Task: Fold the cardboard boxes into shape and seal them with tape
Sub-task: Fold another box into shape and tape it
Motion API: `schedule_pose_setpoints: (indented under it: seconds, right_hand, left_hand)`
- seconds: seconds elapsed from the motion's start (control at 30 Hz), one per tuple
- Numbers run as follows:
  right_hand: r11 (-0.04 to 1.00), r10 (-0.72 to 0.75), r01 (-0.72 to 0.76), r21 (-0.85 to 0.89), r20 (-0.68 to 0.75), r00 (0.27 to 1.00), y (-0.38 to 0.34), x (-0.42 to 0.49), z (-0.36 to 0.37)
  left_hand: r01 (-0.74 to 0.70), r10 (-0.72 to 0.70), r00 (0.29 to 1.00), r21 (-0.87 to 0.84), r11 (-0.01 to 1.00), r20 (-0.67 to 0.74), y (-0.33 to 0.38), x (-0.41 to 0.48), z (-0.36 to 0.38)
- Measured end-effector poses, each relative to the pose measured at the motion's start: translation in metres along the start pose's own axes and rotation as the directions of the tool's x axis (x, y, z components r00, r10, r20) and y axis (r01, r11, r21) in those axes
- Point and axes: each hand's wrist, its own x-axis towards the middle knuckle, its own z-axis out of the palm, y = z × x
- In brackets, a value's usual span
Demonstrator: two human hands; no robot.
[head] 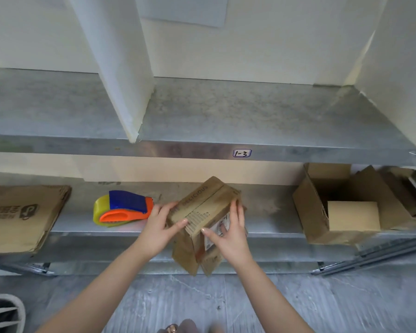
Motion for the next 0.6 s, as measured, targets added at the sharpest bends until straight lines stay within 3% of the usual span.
schedule_pose_setpoints:
  seconds: [0.2,0.3,0.47,0.6]
  right_hand:
    - [0.99,-0.051,0.03,0.139,0.149,0.988,-0.001,0.012,-0.007]
    - [0.999,-0.024,0.016,0.052,0.16,0.987,-0.004,0.022,-0.013]
    - [0.999,-0.005,-0.002,0.039,0.16,0.987,0.005,0.025,-0.008]
    - [0.988,-0.068,0.099,-0.12,0.238,0.969,0.01,0.026,-0.016]
  left_hand:
    - [0.056,-0.052,0.998,-0.144,0.988,0.03,0.004,-0.003,-0.005]
    - [0.037,-0.035,0.999,-0.197,0.98,0.013,0.006,0.001,0.0]
    - [-0.029,0.022,0.993,-0.06,0.998,-0.119,0.012,0.009,0.018]
    - [-0.082,0.084,0.993,0.023,0.996,-0.089,0.015,-0.004,0.032]
